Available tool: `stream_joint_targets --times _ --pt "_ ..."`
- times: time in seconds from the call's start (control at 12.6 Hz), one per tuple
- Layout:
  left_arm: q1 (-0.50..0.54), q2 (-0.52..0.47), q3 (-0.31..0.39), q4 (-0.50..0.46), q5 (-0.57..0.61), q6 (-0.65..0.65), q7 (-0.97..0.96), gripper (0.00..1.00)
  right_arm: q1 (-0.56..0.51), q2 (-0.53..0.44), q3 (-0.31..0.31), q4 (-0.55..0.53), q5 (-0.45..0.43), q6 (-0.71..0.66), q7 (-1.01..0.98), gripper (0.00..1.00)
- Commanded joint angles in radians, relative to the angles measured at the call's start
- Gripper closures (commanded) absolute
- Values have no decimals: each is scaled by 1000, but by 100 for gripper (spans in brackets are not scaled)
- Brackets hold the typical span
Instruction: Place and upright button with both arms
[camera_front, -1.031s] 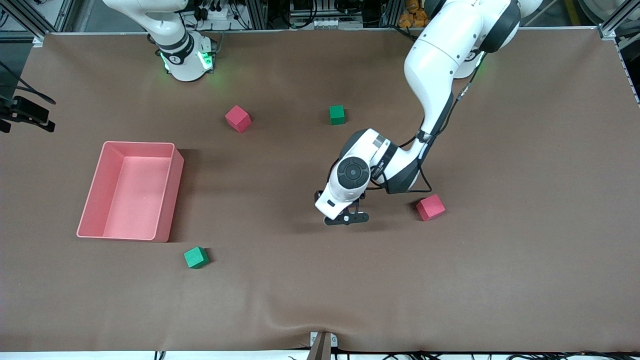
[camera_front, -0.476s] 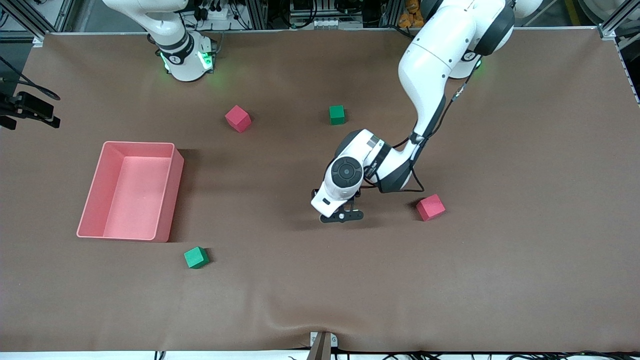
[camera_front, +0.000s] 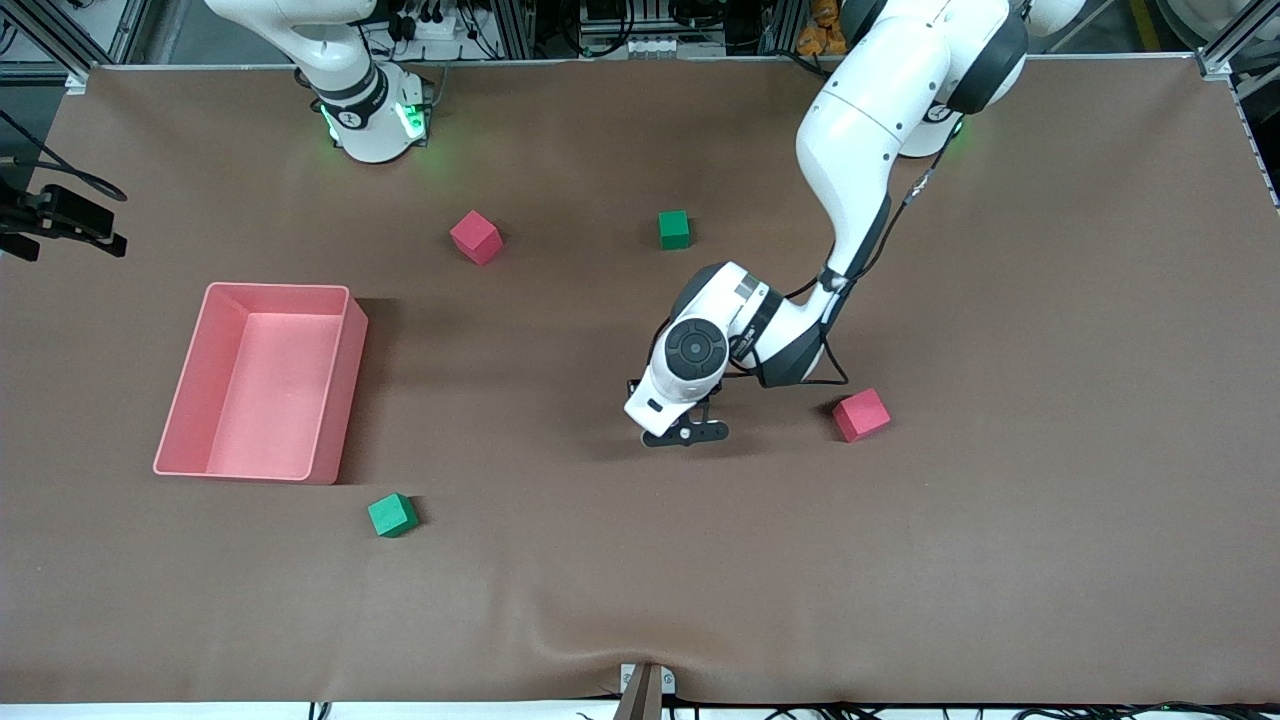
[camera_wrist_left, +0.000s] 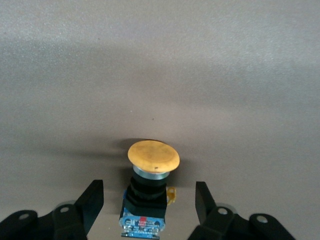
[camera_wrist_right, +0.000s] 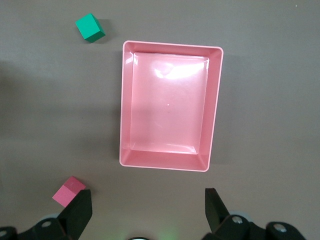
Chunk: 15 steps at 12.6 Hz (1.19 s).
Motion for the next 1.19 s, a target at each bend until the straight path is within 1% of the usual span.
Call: stream_joint_targets --times 0.0,0.08,0.16,0.24,0.4,0.48,0.56,0.63,0.71,0.79,0.87,0.95,1.03,1.11 --pt "-5 14 7 21 -21 2 -7 25 10 17 -6 33 7 -23 2 0" --pt "-4 14 7 21 -21 2 -5 32 10 17 -6 41 7 -21 0 0" --pt "-5 14 7 21 -21 2 -7 44 8 17 -6 103 8 -19 3 0" --pt "-5 15 7 21 -21 2 -7 48 5 17 -6 157 5 -24 5 0" --pt "-5 18 9 21 -21 2 -7 47 7 14 -6 168 8 -32 11 0" --pt "-5 20 9 21 -21 2 -7 47 10 16 -6 168 13 -62 15 0" --pt "-5 20 9 21 -21 2 -7 47 10 28 -6 162 16 -81 23 0" --pt "-5 20 9 21 -21 2 -5 49 10 52 -6 161 16 -84 25 0" --pt "-5 20 9 21 -21 2 -5 66 7 66 -6 161 15 -82 25 0" --pt "-5 20 9 21 -21 2 -5 81 -4 75 -6 161 16 -73 25 0" --pt "-5 20 7 21 -22 2 -13 92 -5 97 -8 161 16 -67 23 0" --pt "-1 15 7 22 -24 4 -11 100 -4 126 -8 159 16 -62 23 0" --pt "1 9 7 24 -31 4 -13 100 10 147 -8 159 10 -62 28 0" --pt "-5 6 6 28 -31 4 -16 100 13 148 -8 161 8 -58 55 0"
